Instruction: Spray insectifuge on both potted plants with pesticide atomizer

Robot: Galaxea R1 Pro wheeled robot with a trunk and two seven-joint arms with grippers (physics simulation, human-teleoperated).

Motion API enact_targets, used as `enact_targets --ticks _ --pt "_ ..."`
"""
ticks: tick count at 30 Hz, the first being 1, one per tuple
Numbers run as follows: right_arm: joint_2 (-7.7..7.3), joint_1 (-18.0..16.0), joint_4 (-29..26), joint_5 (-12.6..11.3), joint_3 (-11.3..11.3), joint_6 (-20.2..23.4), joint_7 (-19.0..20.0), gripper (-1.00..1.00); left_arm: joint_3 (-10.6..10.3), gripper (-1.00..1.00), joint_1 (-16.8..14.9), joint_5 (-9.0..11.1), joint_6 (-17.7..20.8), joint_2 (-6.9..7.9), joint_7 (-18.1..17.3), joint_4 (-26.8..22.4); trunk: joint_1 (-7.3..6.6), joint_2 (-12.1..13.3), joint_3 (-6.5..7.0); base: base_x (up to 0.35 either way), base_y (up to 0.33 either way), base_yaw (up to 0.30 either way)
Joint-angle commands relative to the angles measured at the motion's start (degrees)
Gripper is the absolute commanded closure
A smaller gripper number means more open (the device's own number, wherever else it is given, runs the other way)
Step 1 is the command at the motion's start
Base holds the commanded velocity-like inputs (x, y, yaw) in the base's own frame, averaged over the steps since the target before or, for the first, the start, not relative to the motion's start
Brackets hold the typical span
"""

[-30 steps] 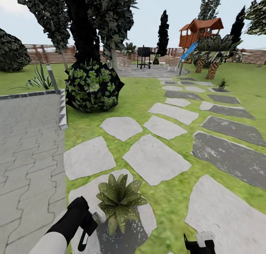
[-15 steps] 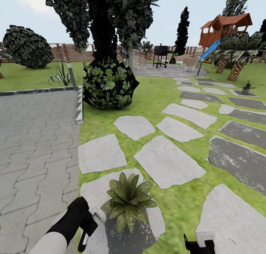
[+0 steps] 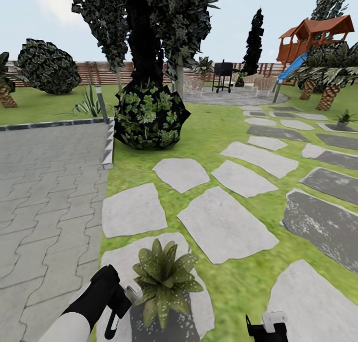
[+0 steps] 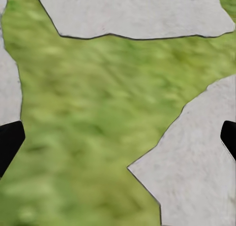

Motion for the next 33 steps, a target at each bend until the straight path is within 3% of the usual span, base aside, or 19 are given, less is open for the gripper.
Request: enact_targets --ticks 1,6,15,22,33 --pt "-0.02 0.01 -0.02 -0.56 0.52 -0.12 -0.08 -1.0 0.33 1.0 -0.04 -0.46 0.23 -0.09 -0.46 -0.07 0.01 -0.02 -0.05 0.132 -0.228 0.274" --pt "-0.07 0.02 -0.01 -0.56 0.52 -0.12 -0.08 -1.0 0.33 1.0 -0.04 -0.46 0.23 -0.09 -0.46 0.0 0.01 -0.02 -0.05 0.091 -0.14 0.229" --pt "-0.64 0.0 -0.02 -0.56 0.43 -0.12 -0.17 -1.0 0.33 1.0 -0.04 -0.46 0.23 -0.09 -0.46 0.1 0.01 -0.02 -0.05 0.003 -0.004 0.014" --pt "-0.64 0.0 -0.02 -0.56 0.43 -0.12 -0.17 -1.0 0.28 1.0 -0.04 -0.46 0.23 -0.17 -0.46 0.1 0.01 -0.02 -0.05 0.0 -0.008 0.25" --pt "-0.64 0.0 -0.02 -0.56 0.43 -0.12 -0.17 -1.0 0.25 1.0 -0.04 -0.46 0.15 -0.67 -0.46 -0.42 0.01 -0.02 -0.05 0.0 -0.252 0.08"
